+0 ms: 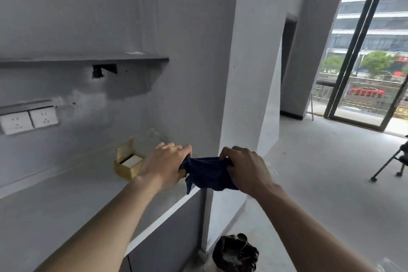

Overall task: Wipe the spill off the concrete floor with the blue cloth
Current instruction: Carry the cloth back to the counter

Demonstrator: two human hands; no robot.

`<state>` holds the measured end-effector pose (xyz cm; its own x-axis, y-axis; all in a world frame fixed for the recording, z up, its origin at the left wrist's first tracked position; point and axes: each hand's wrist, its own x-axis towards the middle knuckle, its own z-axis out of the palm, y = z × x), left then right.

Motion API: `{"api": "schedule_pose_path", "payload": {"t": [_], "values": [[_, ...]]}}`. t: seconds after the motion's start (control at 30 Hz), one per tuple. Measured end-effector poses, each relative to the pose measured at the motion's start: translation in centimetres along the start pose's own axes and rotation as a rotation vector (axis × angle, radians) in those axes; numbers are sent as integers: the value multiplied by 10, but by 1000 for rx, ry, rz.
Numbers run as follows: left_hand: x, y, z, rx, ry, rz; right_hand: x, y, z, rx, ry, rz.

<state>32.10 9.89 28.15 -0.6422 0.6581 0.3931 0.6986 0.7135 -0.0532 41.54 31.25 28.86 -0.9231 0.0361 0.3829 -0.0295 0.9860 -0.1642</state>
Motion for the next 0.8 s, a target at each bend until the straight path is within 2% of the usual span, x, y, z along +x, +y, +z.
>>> {"api": "schedule_pose_path", "payload": {"t": [0.23, 0.53, 0.8], "values": [[34, -52, 30, 80, 13, -94, 83, 7, 51, 66, -15, -100], [106, -100, 69, 55, -18, -188, 187, 40, 90, 125, -80, -165], [132, -143, 133, 97, -49, -182, 239, 52, 159, 106, -148, -164]]}}
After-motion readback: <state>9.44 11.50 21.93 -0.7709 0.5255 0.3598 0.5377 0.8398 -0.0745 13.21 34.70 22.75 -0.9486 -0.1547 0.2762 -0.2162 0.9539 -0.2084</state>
